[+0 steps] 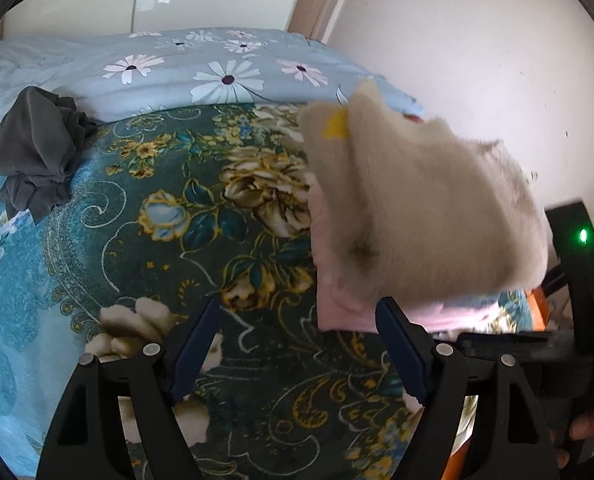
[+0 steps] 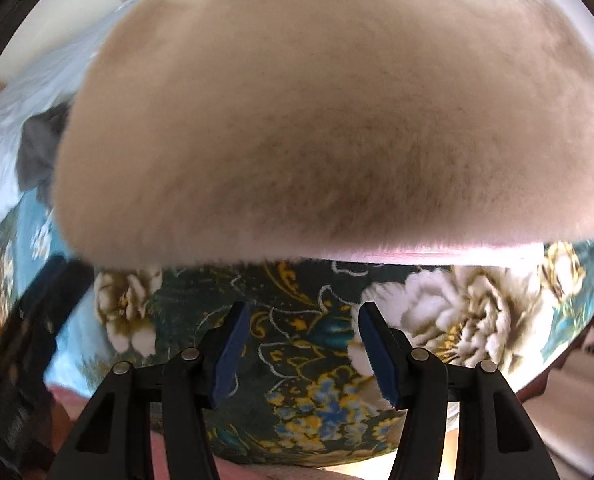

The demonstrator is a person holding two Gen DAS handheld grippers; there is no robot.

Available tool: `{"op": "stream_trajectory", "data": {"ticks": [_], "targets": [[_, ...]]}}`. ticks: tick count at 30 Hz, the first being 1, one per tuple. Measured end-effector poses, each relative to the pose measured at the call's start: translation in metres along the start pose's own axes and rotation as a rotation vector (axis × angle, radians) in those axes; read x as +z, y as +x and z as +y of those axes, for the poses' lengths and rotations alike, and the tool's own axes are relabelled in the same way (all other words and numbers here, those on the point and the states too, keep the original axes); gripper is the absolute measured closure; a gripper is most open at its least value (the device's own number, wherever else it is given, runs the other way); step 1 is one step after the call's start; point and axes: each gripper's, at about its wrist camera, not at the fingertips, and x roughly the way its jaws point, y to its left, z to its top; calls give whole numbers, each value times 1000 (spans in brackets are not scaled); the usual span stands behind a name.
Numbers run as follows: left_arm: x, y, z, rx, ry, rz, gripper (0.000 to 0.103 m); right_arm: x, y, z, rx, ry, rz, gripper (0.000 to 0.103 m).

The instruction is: Fold clothes

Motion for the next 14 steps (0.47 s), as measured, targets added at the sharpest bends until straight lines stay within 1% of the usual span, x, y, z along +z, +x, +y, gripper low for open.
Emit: {"op": "stream_trajectory", "data": {"ticks": [4,8,9,10,14], "targets": [[-4,-1,-3,-4,33,10,22,1,-10,9,-68,-4,-86,42],[-5,-4,4,-27,15,0,22,0,-21,18,-116,-1,-161,42],[-5,-6,6,-26,4,-6,19,-1,-22,20,-125,0,-168,42],[-5,-7,8,-26,-6,-11,11,-1,-23,21,-134,1,-175,42],[-5,-11,18,-21,-47,-33,9,-1,-25,29,-149,-5,-183,42]]}}
